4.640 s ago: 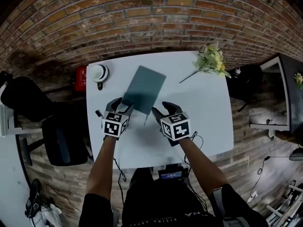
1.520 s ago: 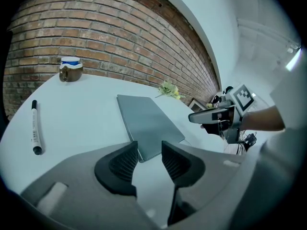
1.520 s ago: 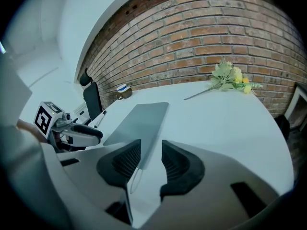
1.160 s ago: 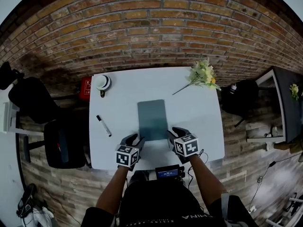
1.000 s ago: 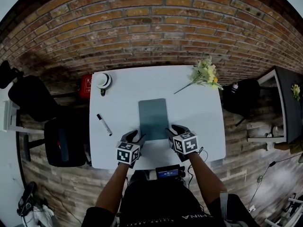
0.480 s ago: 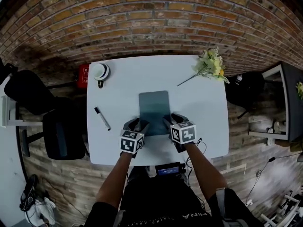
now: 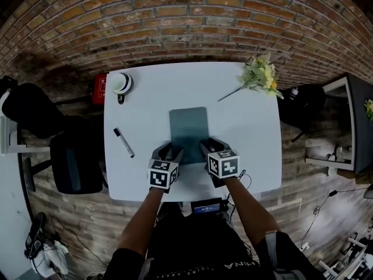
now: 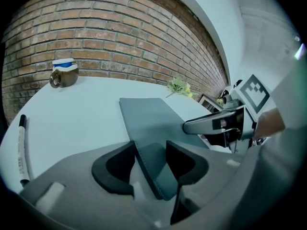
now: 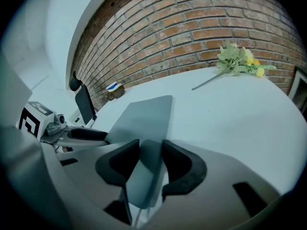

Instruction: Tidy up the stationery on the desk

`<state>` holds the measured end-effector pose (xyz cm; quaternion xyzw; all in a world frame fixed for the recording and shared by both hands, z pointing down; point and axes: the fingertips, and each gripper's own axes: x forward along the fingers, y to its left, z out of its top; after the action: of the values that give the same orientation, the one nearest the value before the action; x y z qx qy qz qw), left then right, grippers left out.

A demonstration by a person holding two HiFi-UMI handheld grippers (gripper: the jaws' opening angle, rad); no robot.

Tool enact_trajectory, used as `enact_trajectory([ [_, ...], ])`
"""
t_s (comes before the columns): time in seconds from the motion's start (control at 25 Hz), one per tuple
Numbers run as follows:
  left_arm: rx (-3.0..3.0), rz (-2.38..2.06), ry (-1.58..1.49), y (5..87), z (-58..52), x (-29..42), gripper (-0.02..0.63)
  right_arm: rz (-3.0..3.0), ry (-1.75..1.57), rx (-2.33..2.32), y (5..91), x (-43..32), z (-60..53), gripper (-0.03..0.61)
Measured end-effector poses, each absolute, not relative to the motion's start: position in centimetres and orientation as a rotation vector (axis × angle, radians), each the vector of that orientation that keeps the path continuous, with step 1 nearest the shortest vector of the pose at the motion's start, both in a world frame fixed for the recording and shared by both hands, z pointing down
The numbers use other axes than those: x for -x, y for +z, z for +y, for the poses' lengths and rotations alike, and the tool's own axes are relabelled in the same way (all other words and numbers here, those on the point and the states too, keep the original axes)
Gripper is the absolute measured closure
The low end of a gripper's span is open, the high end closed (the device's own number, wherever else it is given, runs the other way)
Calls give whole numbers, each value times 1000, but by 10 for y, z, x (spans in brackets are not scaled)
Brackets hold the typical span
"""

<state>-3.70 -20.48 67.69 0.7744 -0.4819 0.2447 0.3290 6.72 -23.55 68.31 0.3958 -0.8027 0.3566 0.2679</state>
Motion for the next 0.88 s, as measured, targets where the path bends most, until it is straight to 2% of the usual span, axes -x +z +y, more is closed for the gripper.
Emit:
enact_trajectory([
  [0.4,-1998,-1262,597,675,-197,32,445,-2160,1031,-1065,681,-76,-230,457],
  [0.88,-1951,-1251,561,678,-192,28,446,-2236,959,-1057,643,-80,-222,506],
])
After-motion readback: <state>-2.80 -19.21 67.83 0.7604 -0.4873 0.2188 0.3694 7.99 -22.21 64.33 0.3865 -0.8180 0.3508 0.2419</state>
